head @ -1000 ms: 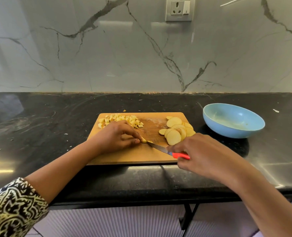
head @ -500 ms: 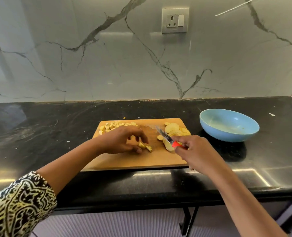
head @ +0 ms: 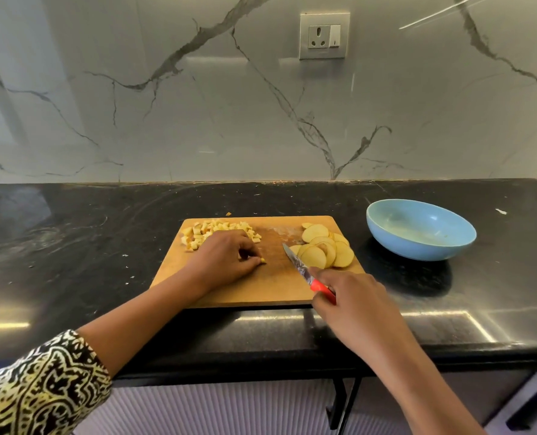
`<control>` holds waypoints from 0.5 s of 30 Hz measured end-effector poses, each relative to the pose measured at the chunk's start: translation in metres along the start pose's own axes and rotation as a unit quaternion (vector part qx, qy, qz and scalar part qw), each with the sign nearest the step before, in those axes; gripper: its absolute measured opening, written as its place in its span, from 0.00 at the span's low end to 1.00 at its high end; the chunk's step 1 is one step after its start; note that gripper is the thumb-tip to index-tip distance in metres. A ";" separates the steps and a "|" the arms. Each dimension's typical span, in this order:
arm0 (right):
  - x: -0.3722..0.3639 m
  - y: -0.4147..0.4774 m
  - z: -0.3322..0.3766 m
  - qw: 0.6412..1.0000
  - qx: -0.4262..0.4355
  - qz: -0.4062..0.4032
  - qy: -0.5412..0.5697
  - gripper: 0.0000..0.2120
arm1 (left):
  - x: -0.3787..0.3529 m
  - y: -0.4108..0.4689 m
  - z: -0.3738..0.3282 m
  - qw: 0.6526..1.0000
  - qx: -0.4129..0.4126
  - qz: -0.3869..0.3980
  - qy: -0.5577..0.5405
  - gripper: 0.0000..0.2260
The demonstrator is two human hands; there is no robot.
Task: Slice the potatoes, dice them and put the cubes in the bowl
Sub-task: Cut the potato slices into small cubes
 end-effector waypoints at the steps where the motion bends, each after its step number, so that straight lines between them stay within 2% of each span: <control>1: -0.002 0.000 0.001 1.000 0.001 -0.002 0.003 0.17 | 0.001 0.001 0.001 1.000 0.025 -0.001 -0.014 0.09; 3: -0.005 0.000 0.002 1.000 0.007 -0.007 0.006 0.18 | 0.003 0.005 0.004 0.996 0.070 0.022 -0.043 0.08; 6: -0.009 -0.001 0.002 1.000 0.016 -0.010 0.009 0.18 | 0.009 0.009 0.008 0.991 0.086 0.082 -0.068 0.06; 9: -0.012 -0.002 0.000 1.000 0.017 -0.011 0.003 0.17 | 0.019 0.011 0.017 0.990 0.061 0.110 -0.058 0.08; 13: -0.013 -0.002 -0.001 1.000 0.016 -0.013 -0.001 0.16 | 0.032 0.012 0.026 0.971 -0.006 0.237 -0.019 0.19; 15: -0.013 -0.001 0.000 1.000 0.017 -0.010 -0.003 0.16 | 0.034 0.015 0.028 0.968 -0.022 0.251 -0.011 0.19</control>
Point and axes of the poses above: each hand's wrist, its own y-axis towards the middle knuckle, its own x-axis out of the back of the hand, z = x × y, the point moved 1 cm from there along y, towards the middle knuckle, and after that the axes turned 9 degrees about x, right-handed, at the moved point
